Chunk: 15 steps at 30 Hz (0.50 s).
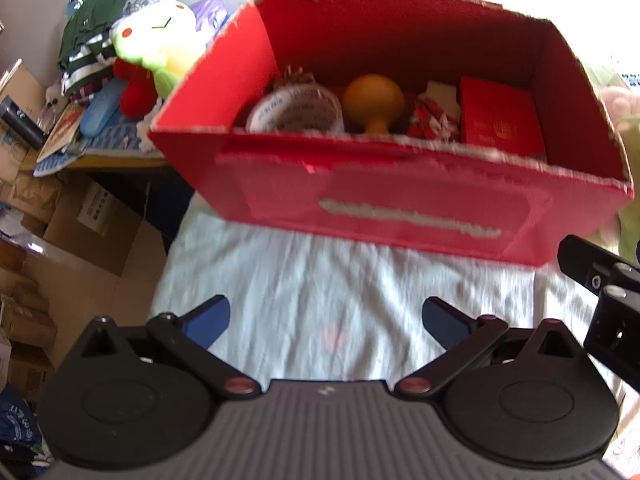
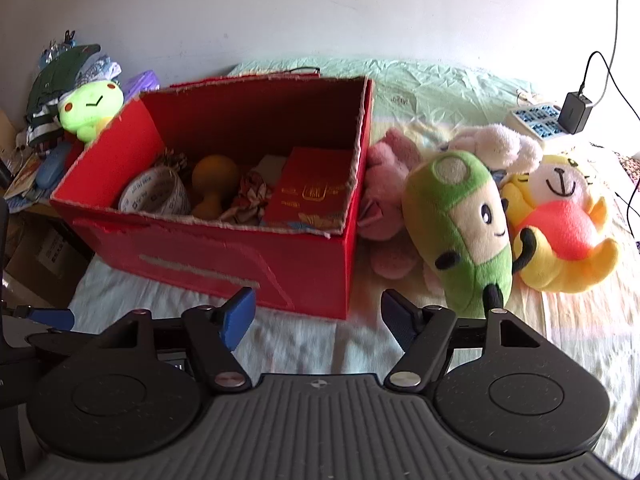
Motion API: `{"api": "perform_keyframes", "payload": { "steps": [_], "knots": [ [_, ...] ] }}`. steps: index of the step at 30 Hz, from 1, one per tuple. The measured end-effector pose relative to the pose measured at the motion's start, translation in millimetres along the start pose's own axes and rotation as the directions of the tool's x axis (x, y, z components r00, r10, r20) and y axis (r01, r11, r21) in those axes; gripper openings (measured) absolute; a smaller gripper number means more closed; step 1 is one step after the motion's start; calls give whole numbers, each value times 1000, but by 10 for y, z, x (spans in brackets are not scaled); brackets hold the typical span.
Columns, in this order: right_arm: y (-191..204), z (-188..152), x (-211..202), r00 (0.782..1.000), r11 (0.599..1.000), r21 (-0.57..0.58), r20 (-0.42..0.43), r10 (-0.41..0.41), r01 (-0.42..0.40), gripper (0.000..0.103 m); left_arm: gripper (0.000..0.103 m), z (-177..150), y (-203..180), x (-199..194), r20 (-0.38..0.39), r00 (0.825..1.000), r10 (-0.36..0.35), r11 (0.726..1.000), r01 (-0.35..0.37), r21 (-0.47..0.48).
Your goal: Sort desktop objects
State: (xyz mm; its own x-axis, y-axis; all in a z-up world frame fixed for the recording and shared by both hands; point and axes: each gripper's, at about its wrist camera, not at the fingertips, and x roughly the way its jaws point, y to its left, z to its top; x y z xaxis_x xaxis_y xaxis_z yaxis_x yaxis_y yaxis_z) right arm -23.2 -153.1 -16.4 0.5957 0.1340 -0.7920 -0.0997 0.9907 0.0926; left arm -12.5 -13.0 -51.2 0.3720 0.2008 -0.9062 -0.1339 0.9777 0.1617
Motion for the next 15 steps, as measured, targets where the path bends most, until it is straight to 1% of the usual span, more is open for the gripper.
{"api": "perform_keyframes", "payload": {
  "steps": [6,11,15],
  "knots": [
    [-10,-137,42,998,999,-35,-57,-12,10,73,102,-188,-55,85,-50,998,23,1000,-23,-1],
    [52,-242,95,996,998,-62,-88,-10,4,73,102,-335,-47,92,-66,997,43,999,-44,-5],
    [166,-235,120,993,996,-93,-118,-11,0,73,102,-384,31,98,-78,995,60,998,-62,-16]
  ]
}}
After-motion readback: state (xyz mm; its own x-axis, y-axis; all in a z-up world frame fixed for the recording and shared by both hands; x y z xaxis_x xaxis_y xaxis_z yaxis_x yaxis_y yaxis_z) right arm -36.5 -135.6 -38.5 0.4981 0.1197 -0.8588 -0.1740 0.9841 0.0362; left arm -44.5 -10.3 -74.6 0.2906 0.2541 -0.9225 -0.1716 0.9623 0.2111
